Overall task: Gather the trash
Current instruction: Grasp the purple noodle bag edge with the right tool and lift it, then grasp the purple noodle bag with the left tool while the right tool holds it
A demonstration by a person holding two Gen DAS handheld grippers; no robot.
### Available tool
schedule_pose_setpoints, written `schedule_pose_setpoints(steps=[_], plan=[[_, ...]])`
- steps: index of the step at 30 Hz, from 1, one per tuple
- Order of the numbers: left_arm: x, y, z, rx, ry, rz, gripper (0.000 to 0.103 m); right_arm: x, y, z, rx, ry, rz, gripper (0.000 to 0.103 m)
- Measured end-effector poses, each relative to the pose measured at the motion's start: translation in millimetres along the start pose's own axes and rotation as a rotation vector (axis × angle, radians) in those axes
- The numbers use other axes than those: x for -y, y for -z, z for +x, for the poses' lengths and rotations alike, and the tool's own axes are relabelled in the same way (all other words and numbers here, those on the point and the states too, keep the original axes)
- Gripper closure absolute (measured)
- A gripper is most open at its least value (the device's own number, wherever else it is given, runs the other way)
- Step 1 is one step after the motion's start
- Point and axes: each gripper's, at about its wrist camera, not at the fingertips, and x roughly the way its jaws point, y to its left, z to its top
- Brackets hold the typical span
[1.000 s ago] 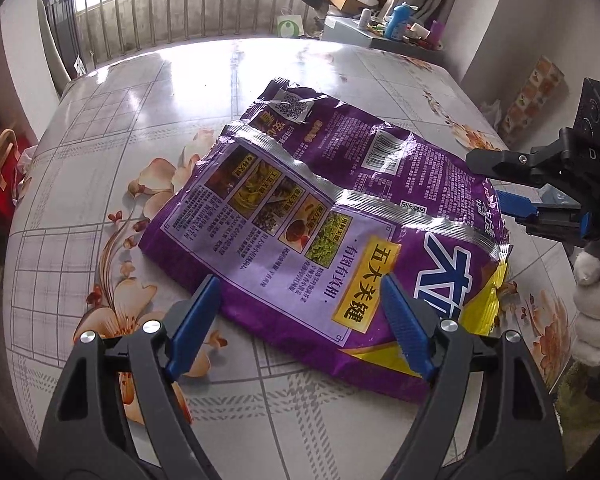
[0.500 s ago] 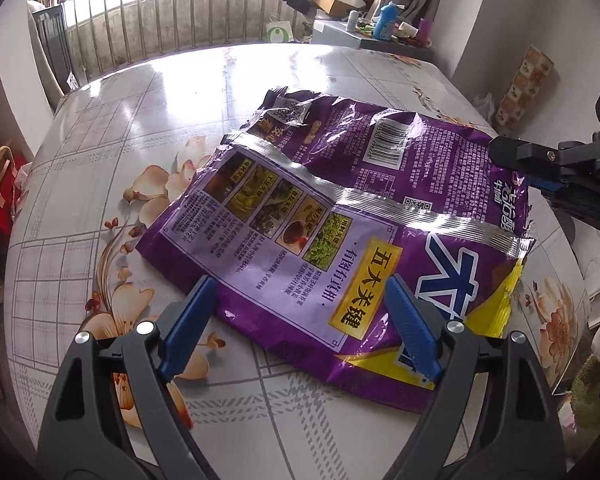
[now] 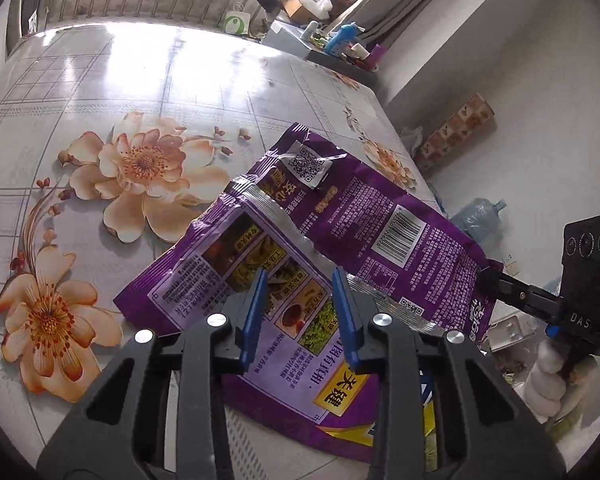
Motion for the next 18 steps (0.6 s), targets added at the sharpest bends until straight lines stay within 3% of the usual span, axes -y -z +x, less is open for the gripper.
schedule_pose_setpoints(steps=[5, 9, 13, 18], plan=[[27, 12, 13, -0.076, 0.096, 0.052, 0.081, 34, 0, -39, 0.048, -0.016, 0.094, 0.096], [61, 11, 13, -0.079, 0.189, 0.138, 0.081, 59, 3, -72, 0.041, -0.064, 0.119, 0.096], [102, 1, 21, -0.087, 0.275, 0.226, 0.081, 81, 16, -103, 0.006, 0.016, 0.107, 0.096], [143, 6, 58, -0.155, 0.341, 0.303, 0.081, 112, 30, -139, 0.061, 0.063, 0.184, 0.096]])
